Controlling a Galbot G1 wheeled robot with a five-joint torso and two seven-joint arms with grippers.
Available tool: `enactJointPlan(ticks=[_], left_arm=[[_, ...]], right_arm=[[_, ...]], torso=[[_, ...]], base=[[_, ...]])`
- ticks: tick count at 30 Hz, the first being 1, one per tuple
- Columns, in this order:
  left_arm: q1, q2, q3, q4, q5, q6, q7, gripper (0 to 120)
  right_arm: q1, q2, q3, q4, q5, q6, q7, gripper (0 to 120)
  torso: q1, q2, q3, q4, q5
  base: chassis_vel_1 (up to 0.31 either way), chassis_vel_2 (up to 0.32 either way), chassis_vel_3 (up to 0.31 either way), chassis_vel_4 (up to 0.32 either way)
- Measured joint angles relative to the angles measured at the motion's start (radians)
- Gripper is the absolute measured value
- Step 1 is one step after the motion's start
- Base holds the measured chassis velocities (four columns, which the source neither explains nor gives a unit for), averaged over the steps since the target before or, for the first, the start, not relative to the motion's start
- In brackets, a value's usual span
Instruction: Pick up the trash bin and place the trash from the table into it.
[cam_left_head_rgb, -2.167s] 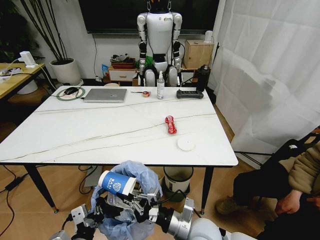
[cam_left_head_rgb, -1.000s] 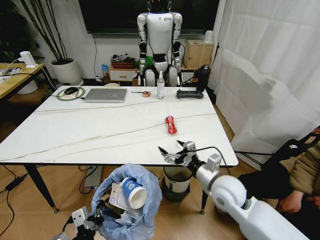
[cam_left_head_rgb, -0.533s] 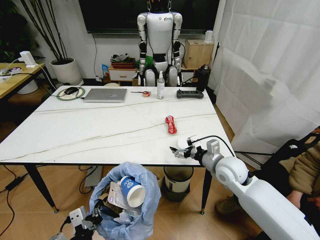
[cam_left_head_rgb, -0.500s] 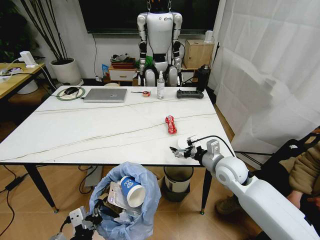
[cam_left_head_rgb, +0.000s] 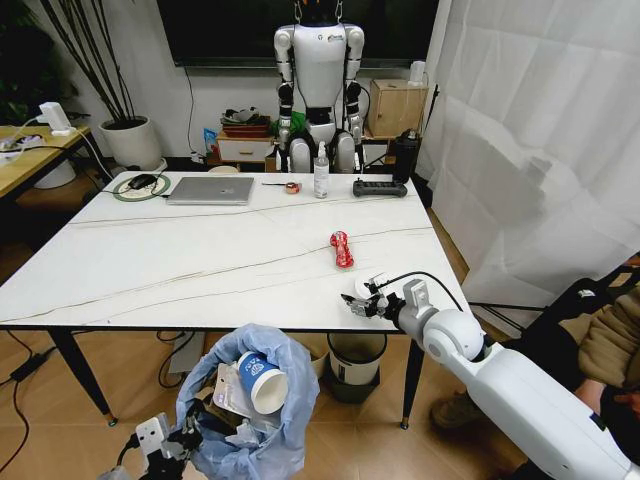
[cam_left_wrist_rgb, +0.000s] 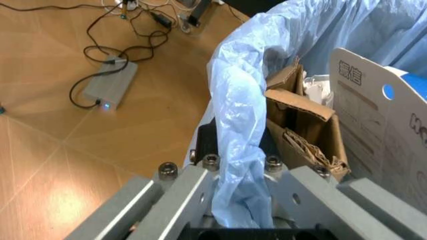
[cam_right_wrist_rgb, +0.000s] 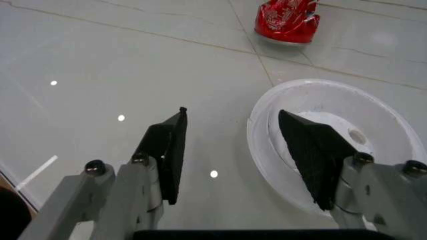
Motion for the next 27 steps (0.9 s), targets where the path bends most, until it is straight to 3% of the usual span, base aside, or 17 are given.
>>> enactJointPlan(ticks=[11, 15, 21, 27], left_arm=[[-0.008, 0.011, -0.001, 0.008, -0.014, 0.006, -0.008, 0], [-0.011, 0.014, 0.000, 0.010, -0.016, 0.007, -0.009, 0], [-0.010, 0.019, 0.001, 0.011, -0.027, 0.011, -0.018, 0], [-0.008, 0.020, -0.001, 0.009, -0.052, 0.025, -0.049, 0]], right_arm=[[0.015, -0.005, -0.025, -0.035, -0.020, 0.004, -0.005, 9], [0.014, -0.005, -0.024, -0.037, -0.021, 0.008, -0.005, 0], [0.018, -0.006, -0.024, -0.030, 0.009, 0.032, -0.016, 0], [0.013, -0.004, -0.009, 0.040, 0.131, 0.128, -0.070, 0]], torso=[[0.000, 0.000, 0.000, 0.0000, 0.0000], [0.000, 0.000, 0.000, -0.0001, -0.0002], [0.000, 0.000, 0.000, -0.0001, 0.0000], [0.000, 0.000, 0.000, 0.0001, -0.0001]], base=[[0.000, 0.000, 0.000, 0.000], [0.000, 0.000, 0.000, 0.000], [0.000, 0.000, 0.000, 0.000], [0.000, 0.000, 0.000, 0.000]])
